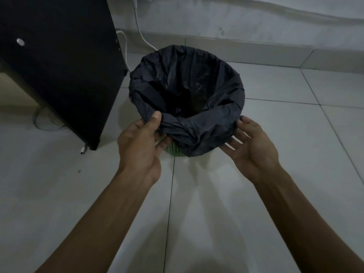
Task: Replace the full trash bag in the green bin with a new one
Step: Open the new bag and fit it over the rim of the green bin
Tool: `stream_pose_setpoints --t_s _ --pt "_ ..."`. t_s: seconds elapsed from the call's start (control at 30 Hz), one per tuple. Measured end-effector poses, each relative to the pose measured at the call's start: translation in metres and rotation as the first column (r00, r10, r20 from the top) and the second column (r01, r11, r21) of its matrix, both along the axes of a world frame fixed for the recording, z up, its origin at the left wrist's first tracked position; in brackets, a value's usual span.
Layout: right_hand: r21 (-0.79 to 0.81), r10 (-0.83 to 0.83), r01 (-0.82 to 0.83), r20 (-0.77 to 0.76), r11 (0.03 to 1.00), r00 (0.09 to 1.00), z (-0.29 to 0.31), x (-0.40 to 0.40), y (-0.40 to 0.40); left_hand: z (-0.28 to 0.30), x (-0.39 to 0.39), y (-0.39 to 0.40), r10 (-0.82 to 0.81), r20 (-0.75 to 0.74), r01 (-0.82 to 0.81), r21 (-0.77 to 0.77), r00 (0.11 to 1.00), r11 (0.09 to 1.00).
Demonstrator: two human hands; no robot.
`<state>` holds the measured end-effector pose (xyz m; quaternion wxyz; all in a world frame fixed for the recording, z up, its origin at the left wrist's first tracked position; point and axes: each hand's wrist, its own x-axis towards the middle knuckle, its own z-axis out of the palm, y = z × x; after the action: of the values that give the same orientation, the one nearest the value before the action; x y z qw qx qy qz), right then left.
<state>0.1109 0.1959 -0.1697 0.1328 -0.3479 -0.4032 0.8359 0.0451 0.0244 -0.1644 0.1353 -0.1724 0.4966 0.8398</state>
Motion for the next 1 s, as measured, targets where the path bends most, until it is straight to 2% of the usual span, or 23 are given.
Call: stream_pose_setpoints --t_s 0.17,0.3,0.43,0.53,0.63,0.73,0.87,1.0 --pt "-0.004 -0.177 0.177 -0.065 0.984 0.982 -0.003 0.007 -0.032 -0.01 0.022 0.003 -0.053 0.065 0.038 0.216 0.996 0.976" --pt "0.022 -0.239 0.241 -0.071 0.97 0.968 -0.001 0.014 -0.048 -0.013 0.026 0.008 -0.077 0.095 0.05 0.256 0.992 0.965" --pt "-0.011 -0.233 0.232 -0.074 0.973 0.97 0.001 0.014 -0.051 -0.012 0.024 0.011 -0.065 0.141 0.014 0.336 0.988 0.942" --pt "-0.053 -0.13 0.127 -0.057 0.99 0.99 -0.002 0.014 -0.058 -0.014 0.027 0.014 -0.059 0.158 -0.003 0.364 0.986 0.931" --pt "0.02 0.009 -0.009 -0.019 1.0 1.0 -0.005 0.016 -0.065 -0.016 0.033 0.018 -0.075 0.124 0.032 0.319 0.99 0.947" --pt "0.189 0.021 -0.023 0.011 0.982 1.0 -0.009 0.019 -0.065 -0.015 0.039 0.019 -0.116 0.099 0.083 0.288 0.988 0.954" --pt "0.461 0.082 -0.087 0.033 0.883 0.996 -0.016 0.018 -0.063 -0.014 0.045 0.019 -0.157 0.025 0.151 0.172 0.987 0.973" --pt "0.562 0.102 -0.136 0.091 0.816 0.991 -0.02 0.017 -0.064 -0.017 0.047 0.025 -0.164 -0.019 0.165 0.002 0.986 0.986"
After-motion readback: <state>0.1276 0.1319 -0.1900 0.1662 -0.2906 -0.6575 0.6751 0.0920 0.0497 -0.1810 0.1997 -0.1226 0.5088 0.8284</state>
